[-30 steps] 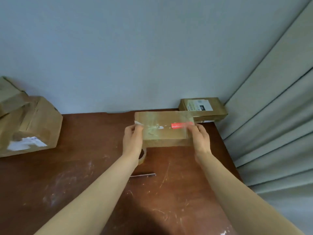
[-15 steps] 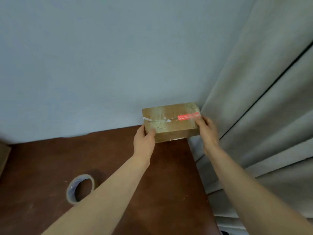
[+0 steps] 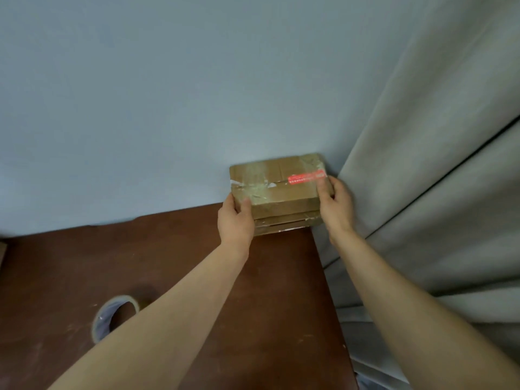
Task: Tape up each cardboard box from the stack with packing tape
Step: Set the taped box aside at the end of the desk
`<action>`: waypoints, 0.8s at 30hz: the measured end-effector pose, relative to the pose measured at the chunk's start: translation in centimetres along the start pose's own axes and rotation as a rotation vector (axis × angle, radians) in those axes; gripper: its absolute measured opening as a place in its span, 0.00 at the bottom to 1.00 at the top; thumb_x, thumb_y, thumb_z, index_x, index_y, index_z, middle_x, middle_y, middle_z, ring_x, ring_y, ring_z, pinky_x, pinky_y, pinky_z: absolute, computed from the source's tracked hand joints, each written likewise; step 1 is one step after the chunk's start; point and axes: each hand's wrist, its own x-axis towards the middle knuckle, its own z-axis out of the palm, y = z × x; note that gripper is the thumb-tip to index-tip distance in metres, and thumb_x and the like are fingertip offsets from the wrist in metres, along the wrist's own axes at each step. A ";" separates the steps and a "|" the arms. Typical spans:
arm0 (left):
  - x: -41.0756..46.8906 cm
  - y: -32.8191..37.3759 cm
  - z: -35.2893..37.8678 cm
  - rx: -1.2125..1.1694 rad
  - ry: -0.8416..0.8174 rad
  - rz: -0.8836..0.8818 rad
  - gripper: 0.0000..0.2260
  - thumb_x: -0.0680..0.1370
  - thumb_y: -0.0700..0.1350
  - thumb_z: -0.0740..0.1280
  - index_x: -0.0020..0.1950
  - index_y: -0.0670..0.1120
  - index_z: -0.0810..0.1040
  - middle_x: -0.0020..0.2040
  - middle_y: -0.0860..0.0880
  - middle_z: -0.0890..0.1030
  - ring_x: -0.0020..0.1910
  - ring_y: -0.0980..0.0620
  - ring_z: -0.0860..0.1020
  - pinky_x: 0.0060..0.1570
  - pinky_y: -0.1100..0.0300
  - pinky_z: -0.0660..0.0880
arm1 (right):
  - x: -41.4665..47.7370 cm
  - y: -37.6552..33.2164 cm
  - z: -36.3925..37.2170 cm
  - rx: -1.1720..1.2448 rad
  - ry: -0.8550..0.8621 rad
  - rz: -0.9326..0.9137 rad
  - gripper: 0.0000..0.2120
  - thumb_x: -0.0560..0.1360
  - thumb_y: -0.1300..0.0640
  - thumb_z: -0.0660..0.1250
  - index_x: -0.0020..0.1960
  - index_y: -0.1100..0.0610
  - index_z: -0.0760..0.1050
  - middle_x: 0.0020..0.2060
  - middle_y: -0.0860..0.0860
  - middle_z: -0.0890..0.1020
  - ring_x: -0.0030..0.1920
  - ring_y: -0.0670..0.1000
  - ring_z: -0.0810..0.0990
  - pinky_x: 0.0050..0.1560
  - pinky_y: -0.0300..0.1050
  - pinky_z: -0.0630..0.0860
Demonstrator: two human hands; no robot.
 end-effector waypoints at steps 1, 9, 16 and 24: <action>0.0 -0.1 0.0 -0.005 -0.028 -0.010 0.07 0.81 0.47 0.60 0.53 0.49 0.77 0.48 0.49 0.78 0.44 0.53 0.75 0.49 0.59 0.73 | 0.0 0.1 0.1 -0.024 -0.008 0.006 0.21 0.81 0.47 0.58 0.67 0.60 0.71 0.59 0.55 0.79 0.58 0.52 0.78 0.59 0.49 0.75; -1.4 -0.1 -3.9 -0.054 -0.022 -0.062 0.25 0.82 0.48 0.59 0.77 0.44 0.58 0.75 0.48 0.64 0.73 0.50 0.63 0.72 0.57 0.59 | -4.7 -2.9 2.0 -0.308 0.255 -0.309 0.23 0.78 0.50 0.56 0.67 0.62 0.70 0.65 0.59 0.73 0.68 0.58 0.68 0.69 0.52 0.62; -3.0 -0.9 -11.9 -0.054 0.044 0.010 0.21 0.81 0.45 0.61 0.73 0.41 0.66 0.70 0.46 0.71 0.69 0.49 0.69 0.69 0.57 0.63 | -12.2 -6.6 9.1 -0.294 -0.025 -0.444 0.12 0.79 0.61 0.60 0.61 0.59 0.76 0.58 0.54 0.79 0.62 0.55 0.74 0.66 0.55 0.66; -5.4 -3.5 -28.8 0.021 0.086 0.143 0.17 0.81 0.41 0.61 0.69 0.41 0.71 0.67 0.44 0.74 0.66 0.50 0.72 0.66 0.59 0.66 | -24.9 -10.7 21.9 -0.181 -0.335 -0.326 0.12 0.79 0.61 0.59 0.61 0.57 0.75 0.56 0.52 0.79 0.56 0.52 0.79 0.62 0.49 0.73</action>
